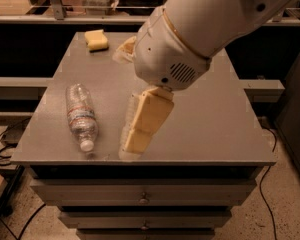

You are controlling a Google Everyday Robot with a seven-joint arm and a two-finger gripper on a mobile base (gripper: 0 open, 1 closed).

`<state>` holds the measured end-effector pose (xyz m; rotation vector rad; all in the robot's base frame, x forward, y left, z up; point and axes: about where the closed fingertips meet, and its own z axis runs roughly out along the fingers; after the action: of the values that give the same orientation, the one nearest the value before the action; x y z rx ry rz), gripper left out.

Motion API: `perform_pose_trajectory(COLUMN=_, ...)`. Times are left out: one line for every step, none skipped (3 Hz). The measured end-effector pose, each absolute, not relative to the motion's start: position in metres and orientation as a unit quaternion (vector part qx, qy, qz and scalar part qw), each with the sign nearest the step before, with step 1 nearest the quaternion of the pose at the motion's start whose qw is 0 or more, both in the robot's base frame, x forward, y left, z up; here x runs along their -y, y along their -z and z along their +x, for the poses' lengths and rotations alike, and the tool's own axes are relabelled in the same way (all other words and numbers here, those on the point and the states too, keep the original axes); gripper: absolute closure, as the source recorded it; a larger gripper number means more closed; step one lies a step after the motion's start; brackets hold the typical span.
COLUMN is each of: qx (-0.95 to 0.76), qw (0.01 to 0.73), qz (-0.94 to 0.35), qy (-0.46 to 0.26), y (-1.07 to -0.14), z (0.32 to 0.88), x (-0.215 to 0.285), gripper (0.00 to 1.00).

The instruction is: Pick water bottle

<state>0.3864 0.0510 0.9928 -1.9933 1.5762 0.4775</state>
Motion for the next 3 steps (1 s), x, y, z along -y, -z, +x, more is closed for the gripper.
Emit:
perform_pose_trajectory(qx=-0.594, qw=0.309, qz=-0.722, qy=-0.174, y=-0.987, z=0.408, x=-0.073, gripper=0.0)
perform_pose_trajectory(qx=-0.611, qw=0.336, qz=-0.694, qy=-0.18, y=-0.972, z=0.434, x=-0.09, gripper=0.0)
perform_pose_trajectory(qx=-0.634, qw=0.345, qz=-0.663, qy=-0.197, y=-0.949, z=0.454, x=-0.108, gripper=0.0)
